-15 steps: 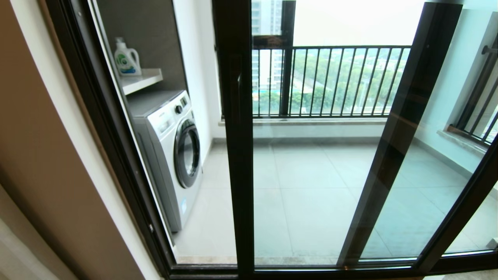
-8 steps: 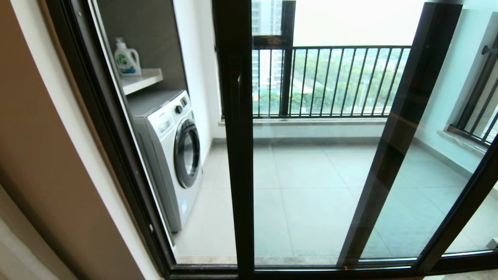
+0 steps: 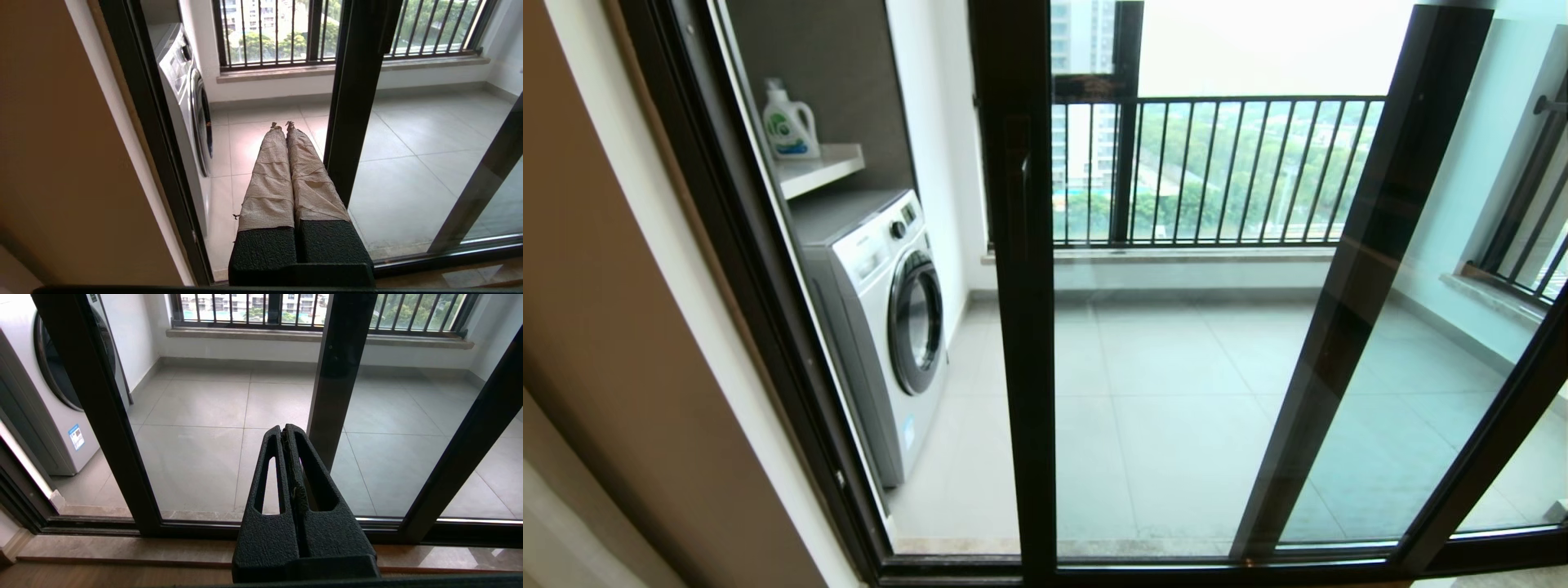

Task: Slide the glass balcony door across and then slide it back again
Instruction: Close the slid door

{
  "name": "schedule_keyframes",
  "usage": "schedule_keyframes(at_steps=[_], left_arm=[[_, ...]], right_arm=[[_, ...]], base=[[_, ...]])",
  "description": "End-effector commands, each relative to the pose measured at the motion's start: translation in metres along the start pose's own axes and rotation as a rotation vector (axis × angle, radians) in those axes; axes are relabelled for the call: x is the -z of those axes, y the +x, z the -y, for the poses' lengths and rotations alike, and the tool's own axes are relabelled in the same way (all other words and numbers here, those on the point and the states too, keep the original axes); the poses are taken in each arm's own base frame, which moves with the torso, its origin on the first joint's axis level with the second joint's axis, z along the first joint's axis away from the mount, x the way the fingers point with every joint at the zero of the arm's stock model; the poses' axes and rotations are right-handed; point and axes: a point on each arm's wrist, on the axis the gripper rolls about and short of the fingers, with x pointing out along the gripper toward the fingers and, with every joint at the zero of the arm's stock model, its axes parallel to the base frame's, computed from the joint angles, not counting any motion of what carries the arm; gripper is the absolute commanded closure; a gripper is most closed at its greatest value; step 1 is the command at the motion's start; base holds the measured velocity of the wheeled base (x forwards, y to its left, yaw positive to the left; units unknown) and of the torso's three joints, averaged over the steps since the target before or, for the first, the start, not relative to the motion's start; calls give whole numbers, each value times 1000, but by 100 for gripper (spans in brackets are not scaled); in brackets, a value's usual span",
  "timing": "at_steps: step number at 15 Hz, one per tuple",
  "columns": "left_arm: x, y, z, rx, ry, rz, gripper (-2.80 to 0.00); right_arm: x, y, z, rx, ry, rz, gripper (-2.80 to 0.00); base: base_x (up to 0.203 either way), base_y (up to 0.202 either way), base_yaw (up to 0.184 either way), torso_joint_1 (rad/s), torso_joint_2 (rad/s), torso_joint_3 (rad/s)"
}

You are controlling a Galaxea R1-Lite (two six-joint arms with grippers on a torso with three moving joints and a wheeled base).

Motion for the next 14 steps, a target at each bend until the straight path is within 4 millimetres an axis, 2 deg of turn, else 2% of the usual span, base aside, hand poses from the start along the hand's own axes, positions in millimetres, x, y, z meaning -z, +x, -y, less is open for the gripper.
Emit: schedule_keyframes(at_steps=[1,4,8,14], left_arm=[[-6,72,-12,13,-17,-96,0],[-22,132,-17,53,-20,-73,0],[-47,185,4,170,-80,-22,0],[-33,250,43,226,-92,-89,0]], right_arm=[[2,1,0,-2,0,-9,0],[2,1,0,-2,-1,-9,0],[2,1,0,-2,0,-9,0],[2,1,0,-2,0,-9,0]], base=[[0,0,0,0,0,0],[0,0,0,0,0,0],[0,0,0,0,0,0],[0,0,0,0,0,0]])
